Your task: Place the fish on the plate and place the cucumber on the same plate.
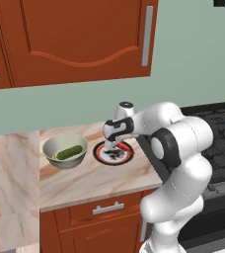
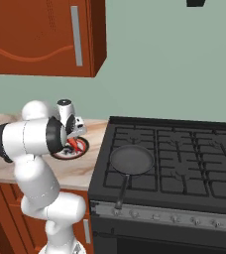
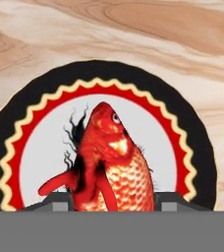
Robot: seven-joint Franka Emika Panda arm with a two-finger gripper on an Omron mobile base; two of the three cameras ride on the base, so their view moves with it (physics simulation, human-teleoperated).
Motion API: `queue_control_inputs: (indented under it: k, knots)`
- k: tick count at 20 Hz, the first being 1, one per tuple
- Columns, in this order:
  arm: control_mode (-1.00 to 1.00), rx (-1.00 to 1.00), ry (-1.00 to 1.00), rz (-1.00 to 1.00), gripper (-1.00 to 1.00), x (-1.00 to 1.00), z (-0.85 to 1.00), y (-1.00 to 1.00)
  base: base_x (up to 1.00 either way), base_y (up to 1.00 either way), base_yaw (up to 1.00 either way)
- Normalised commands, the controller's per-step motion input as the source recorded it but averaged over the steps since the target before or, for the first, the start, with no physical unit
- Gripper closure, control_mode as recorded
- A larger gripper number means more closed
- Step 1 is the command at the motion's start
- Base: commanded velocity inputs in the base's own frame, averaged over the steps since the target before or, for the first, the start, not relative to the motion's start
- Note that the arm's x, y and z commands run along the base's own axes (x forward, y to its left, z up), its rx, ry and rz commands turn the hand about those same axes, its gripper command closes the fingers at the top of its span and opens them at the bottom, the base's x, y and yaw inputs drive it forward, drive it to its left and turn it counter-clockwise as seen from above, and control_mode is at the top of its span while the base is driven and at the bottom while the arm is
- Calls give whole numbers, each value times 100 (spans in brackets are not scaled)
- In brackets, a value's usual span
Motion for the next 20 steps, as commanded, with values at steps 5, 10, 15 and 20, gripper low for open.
queue_control_inputs:
  k: [5,10,15,20]
  knots:
    - [-100,0,0,0,100,14,-20,0,0,0,0]
    - [-100,-1,0,0,100,11,-19,0,0,0,0]
    - [-100,0,0,0,100,9,-14,0,0,0,0]
    - [-100,0,0,0,100,5,-6,0,0,0,0]
